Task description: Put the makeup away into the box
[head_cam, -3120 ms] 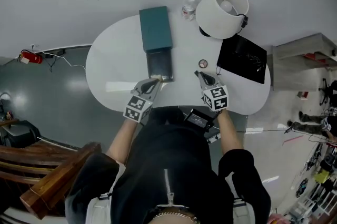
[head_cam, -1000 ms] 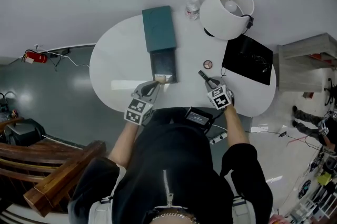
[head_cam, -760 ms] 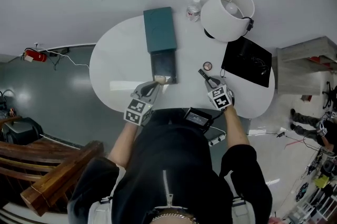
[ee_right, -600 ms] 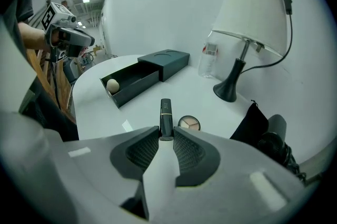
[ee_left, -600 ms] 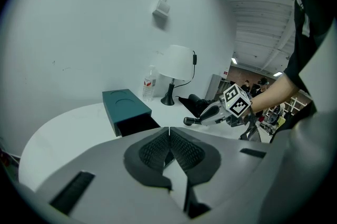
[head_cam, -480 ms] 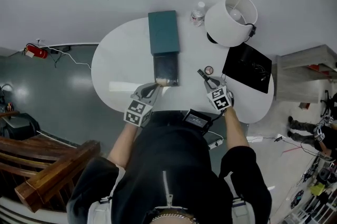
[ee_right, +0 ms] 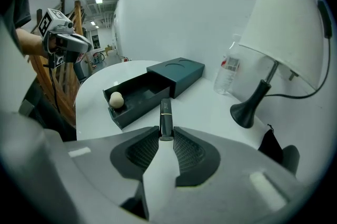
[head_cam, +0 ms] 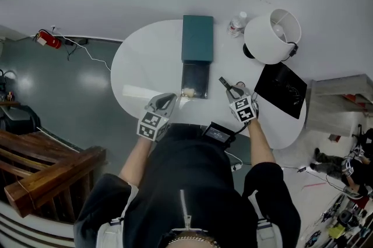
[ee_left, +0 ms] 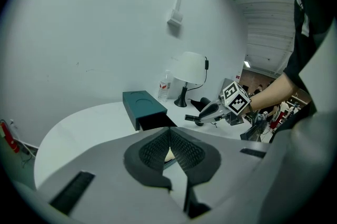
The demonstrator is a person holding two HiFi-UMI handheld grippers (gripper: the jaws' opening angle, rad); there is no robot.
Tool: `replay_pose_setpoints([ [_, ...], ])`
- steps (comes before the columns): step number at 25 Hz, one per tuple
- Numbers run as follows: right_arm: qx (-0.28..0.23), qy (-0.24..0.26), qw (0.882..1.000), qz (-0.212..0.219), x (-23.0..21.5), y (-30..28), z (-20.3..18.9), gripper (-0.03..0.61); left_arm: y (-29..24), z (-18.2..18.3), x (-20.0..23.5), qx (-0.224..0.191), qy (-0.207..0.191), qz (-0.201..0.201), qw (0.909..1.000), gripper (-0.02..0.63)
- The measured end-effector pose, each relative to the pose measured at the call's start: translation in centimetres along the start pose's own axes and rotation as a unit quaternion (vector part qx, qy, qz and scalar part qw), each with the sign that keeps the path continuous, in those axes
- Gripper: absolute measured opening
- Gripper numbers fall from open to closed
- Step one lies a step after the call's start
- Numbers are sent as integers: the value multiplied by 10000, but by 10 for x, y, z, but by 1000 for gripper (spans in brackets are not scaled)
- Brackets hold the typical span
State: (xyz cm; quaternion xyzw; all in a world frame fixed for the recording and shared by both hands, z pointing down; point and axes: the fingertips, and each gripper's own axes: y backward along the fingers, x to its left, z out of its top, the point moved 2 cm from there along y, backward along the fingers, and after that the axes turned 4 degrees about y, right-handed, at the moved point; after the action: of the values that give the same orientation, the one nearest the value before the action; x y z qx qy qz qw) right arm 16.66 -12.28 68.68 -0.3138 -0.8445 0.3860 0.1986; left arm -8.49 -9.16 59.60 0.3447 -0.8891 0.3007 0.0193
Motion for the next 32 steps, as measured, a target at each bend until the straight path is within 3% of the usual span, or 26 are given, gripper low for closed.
replay_pose_setpoints([
  [19, -271, 685, 9944, 760, 42, -50, 82, 88, 46, -18, 40, -201, 496, 839, 9950, 14],
  [32, 298, 1197, 9865, 1075, 81, -87, 96, 89, 77, -40, 58, -272, 856, 1301, 9874, 14],
])
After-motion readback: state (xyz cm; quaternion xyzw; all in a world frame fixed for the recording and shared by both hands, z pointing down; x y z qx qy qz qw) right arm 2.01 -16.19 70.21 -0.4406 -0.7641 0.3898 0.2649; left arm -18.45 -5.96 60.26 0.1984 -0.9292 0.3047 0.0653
